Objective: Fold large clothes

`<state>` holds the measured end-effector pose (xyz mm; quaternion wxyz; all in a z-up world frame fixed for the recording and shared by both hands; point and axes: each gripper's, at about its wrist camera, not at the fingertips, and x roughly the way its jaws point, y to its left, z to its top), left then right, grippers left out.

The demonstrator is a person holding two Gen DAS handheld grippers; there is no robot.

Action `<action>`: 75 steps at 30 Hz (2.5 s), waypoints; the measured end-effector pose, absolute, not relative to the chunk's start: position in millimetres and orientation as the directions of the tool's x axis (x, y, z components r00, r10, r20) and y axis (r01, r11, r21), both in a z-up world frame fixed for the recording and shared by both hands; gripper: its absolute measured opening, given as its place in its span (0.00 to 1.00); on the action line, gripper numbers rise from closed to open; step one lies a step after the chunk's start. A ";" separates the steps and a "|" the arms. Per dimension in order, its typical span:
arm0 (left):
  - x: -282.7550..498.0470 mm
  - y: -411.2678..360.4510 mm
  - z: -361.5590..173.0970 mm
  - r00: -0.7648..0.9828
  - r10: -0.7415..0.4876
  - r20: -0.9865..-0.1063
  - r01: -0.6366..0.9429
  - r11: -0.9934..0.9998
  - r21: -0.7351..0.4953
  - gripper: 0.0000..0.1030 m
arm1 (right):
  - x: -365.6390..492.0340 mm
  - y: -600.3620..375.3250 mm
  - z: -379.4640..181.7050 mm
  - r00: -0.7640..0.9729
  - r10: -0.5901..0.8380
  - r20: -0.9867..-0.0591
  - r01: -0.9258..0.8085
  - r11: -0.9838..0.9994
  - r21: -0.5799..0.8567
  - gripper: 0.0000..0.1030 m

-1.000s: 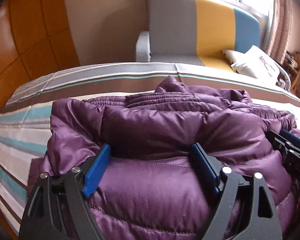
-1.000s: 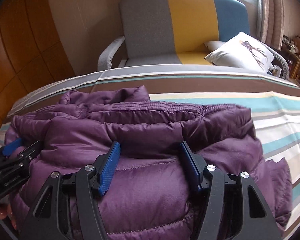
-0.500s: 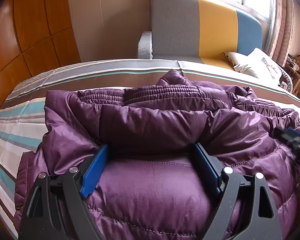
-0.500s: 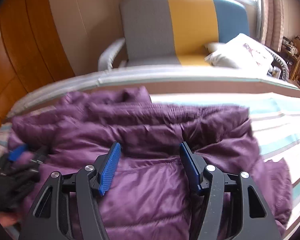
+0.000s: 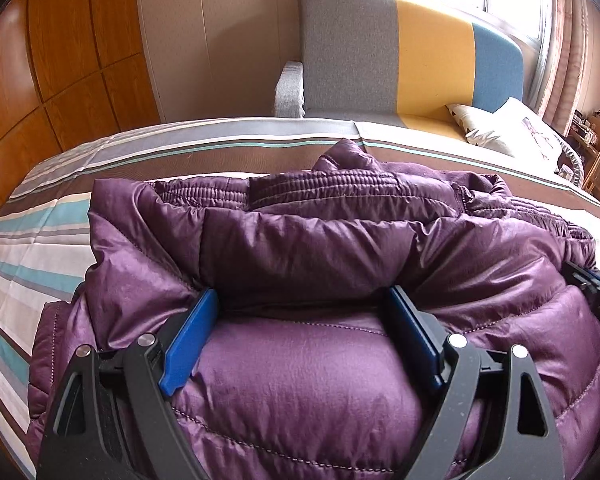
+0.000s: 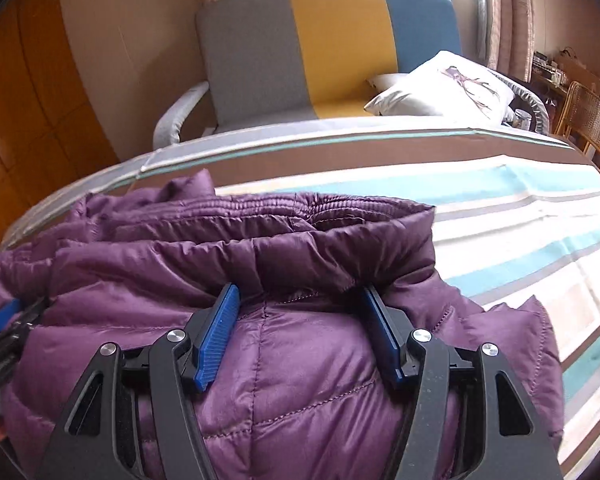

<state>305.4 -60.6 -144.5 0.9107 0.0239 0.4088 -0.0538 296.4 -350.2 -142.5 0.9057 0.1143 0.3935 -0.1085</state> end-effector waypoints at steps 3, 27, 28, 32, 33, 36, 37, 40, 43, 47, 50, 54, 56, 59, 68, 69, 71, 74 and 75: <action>308.3 -56.2 -137.2 0.634 -0.098 -0.767 0.136 0.991 -0.014 0.83 | 298.4 -351.7 -145.8 0.664 -0.097 -0.741 0.286 0.949 0.132 0.60; 320.1 46.2 -138.3 0.604 -0.093 -0.792 -0.031 0.990 -0.141 0.98 | 291.3 -342.1 -124.8 0.656 -0.091 -0.749 0.283 0.950 0.132 0.70; 306.4 52.7 -131.7 0.620 -0.094 -0.779 -0.043 0.987 -0.154 0.98 | 285.0 -339.7 -118.5 0.668 -0.081 -0.740 0.282 0.947 0.151 0.72; 262.4 75.4 -124.2 0.652 -0.097 -0.752 -0.106 0.970 -0.217 0.98 | 250.6 -316.3 -92.7 0.717 -0.004 -0.697 0.214 0.953 0.214 0.74; 251.5 80.3 -125.0 0.660 -0.095 -0.745 -0.119 0.966 -0.229 0.98 | 243.5 -309.1 -89.4 0.721 0.002 -0.693 0.196 0.959 0.207 0.74; 223.4 87.3 -132.2 0.669 -0.077 -0.739 -0.135 0.966 -0.222 0.98 | 218.7 -286.5 -82.6 0.730 0.021 -0.684 0.144 0.973 0.183 0.74; 216.9 88.5 -134.8 0.671 -0.071 -0.739 -0.135 0.967 -0.215 0.98 | 210.9 -280.0 -80.2 0.736 0.021 -0.677 0.133 0.976 0.175 0.74; 201.3 93.6 -143.2 0.657 -0.063 -0.751 -0.134 0.971 -0.199 0.98 | 192.8 -269.1 -75.5 0.750 0.013 -0.662 0.122 0.980 0.157 0.74; 188.8 97.8 -150.8 0.642 -0.090 -0.762 -0.123 0.968 -0.218 0.98 | 173.3 -257.7 -73.6 0.760 0.022 -0.649 0.101 0.983 0.152 0.66; 175.8 98.4 -156.6 0.637 -0.196 -0.745 -0.080 0.945 -0.317 0.95 | 159.9 -247.1 -80.4 0.755 0.070 -0.652 0.053 0.985 0.167 0.35; 174.5 90.6 -155.7 0.634 -0.218 -0.742 -0.047 0.947 -0.319 0.88 | 158.0 -239.0 -86.4 0.742 0.138 -0.656 0.005 0.977 0.211 0.17; 175.9 89.9 -156.7 0.630 -0.227 -0.743 -0.055 0.941 -0.335 0.80 | 160.0 -233.4 -92.3 0.731 0.194 -0.654 -0.025 0.966 0.258 0.15; 177.7 91.8 -158.6 0.623 -0.237 -0.746 -0.073 0.931 -0.357 0.77 | 162.5 -230.0 -94.3 0.728 0.200 -0.656 -0.035 0.966 0.256 0.15; 179.9 93.1 -161.8 0.617 -0.246 -0.747 -0.085 0.924 -0.374 0.75 | 169.6 -227.8 -99.8 0.720 0.204 -0.664 -0.035 0.965 0.259 0.15; 184.7 93.2 -166.4 0.639 -0.234 -0.733 -0.104 0.918 -0.384 0.76 | 191.5 -210.6 -137.5 0.655 0.118 -0.747 -0.040 0.992 0.122 0.14; 185.6 94.0 -166.6 0.640 -0.233 -0.732 -0.109 0.916 -0.386 0.76 | 191.9 -209.9 -139.9 0.655 0.116 -0.747 -0.037 0.992 0.122 0.14; 188.0 94.5 -167.2 0.638 -0.232 -0.734 -0.111 0.916 -0.385 0.75 | 191.8 -212.0 -140.9 0.653 0.127 -0.746 -0.015 0.988 0.154 0.14; 190.7 96.8 -168.6 0.642 -0.234 -0.730 -0.126 0.907 -0.401 0.73 | 191.0 -210.8 -141.9 0.657 0.129 -0.743 -0.014 0.987 0.159 0.14; 191.5 97.5 -168.8 0.644 -0.236 -0.728 -0.133 0.902 -0.410 0.71 | 189.8 -210.8 -141.5 0.659 0.131 -0.741 -0.013 0.987 0.163 0.14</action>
